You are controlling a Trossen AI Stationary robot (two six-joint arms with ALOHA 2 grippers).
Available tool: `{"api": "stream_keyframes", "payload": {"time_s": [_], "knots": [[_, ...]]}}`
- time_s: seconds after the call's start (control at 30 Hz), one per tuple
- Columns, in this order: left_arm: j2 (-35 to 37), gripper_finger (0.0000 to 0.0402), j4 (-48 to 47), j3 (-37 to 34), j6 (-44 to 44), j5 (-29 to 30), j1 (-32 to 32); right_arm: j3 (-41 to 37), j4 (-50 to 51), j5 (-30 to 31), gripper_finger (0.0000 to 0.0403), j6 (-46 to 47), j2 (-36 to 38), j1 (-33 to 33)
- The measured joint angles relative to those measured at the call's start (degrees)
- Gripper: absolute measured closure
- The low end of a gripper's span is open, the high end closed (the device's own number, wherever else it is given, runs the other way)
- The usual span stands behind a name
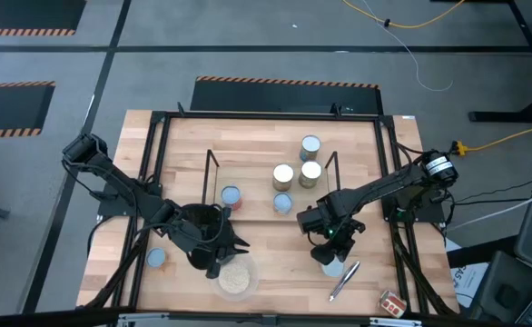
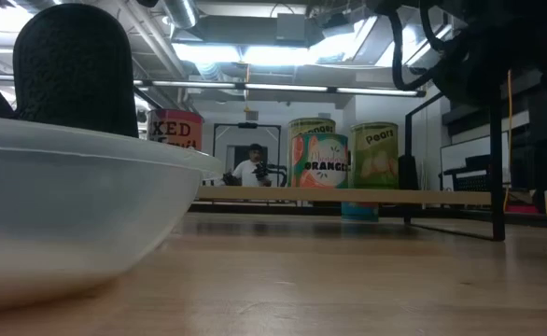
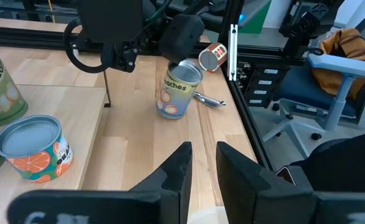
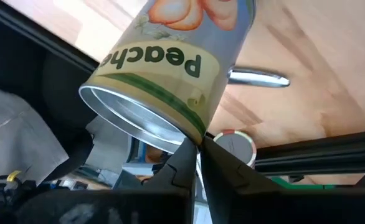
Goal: Pick and place cans onto a shelf
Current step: Put the canned peaches on the shelf
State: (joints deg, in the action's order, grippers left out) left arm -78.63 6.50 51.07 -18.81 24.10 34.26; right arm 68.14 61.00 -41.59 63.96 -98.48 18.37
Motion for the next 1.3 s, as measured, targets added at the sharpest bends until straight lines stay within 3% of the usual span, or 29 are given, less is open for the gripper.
{"api": "stream_keyframes", "payload": {"time_s": [1.3], "knots": [[0.0, 0.0335, 0.2, 0.0, 0.0, -1.8, 0.0, 0.7, 0.4, 5.0, 0.0376, -5.7, 0.7, 0.4]]}}
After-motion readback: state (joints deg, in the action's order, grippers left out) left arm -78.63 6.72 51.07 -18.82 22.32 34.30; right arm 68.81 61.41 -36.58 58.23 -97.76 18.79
